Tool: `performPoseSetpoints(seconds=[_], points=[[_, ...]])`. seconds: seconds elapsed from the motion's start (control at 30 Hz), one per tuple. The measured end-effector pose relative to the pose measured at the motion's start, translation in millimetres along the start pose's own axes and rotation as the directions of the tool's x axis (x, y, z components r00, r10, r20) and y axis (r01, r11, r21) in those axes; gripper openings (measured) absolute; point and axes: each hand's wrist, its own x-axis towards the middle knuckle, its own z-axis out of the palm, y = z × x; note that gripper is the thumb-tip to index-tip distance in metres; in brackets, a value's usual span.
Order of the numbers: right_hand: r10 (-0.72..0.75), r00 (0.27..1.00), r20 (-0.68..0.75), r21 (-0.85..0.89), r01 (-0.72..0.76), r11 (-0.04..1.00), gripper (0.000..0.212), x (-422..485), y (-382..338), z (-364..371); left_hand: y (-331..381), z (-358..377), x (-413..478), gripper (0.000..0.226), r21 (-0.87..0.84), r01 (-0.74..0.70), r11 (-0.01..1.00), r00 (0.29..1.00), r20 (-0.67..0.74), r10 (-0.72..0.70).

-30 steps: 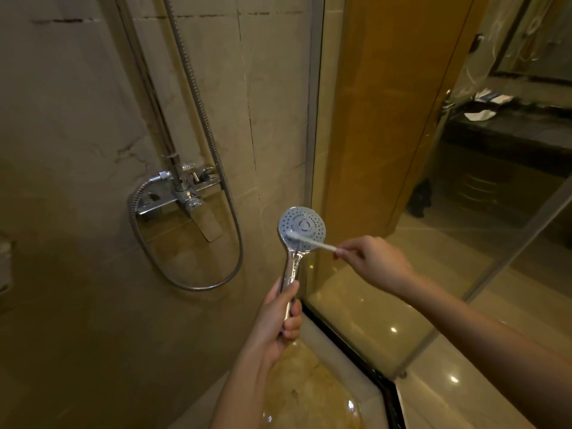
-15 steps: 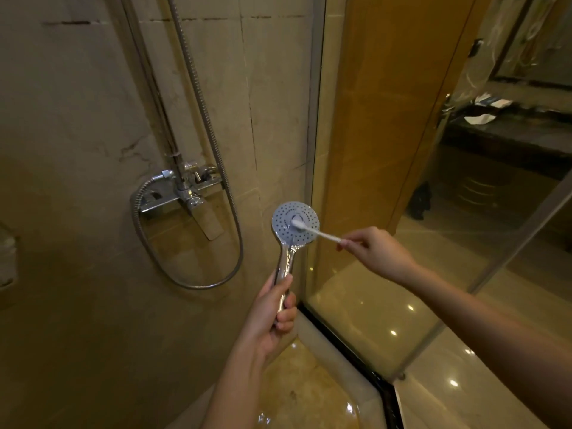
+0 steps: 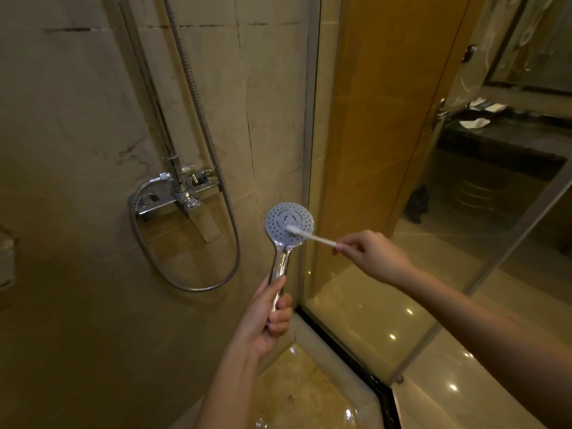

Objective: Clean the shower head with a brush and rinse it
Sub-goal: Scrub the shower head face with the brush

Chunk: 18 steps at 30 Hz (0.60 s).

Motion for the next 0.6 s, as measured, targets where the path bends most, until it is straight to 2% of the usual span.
performPoseSetpoints(seconds=[0.07, 0.17, 0.27, 0.4, 0.53, 0.6], points=[[0.011, 1.0, -0.004, -0.034, -0.011, 0.999, 0.019, -1, 1, 1, 0, -1, -1, 0.011, 0.003, 0.0, 1.0, 1.0, -0.001, 0.0], [0.072, 0.991, -0.114, 0.039, -0.068, 0.997, 0.021, 5, 6, -5, -2, 0, -1, 0.011, 0.044, -0.008, 0.999, 1.0, -0.009, 0.009], [0.018, 0.999, -0.04, -0.005, -0.019, 1.0, 0.019, 0, 1, -1, 0, -2, -3, 0.011, 0.041, -0.025, 0.999, 1.0, -0.013, 0.025], [0.055, 0.992, -0.113, 0.01, -0.054, 0.998, 0.019, 6, 2, -6, -1, 2, -3, 0.012, 0.066, -0.025, 0.997, 1.0, -0.016, 0.026], [0.005, 1.0, -0.022, -0.011, -0.005, 1.0, 0.02, 6, 0, 3, -2, 2, -2, 0.011, 0.096, -0.036, 0.995, 0.999, -0.033, 0.039], [0.04, 0.998, -0.039, -0.004, -0.041, 0.999, 0.02, 9, 4, 0, -5, 0, -1, 0.011, 0.154, -0.028, 0.988, 0.998, -0.047, 0.036]])
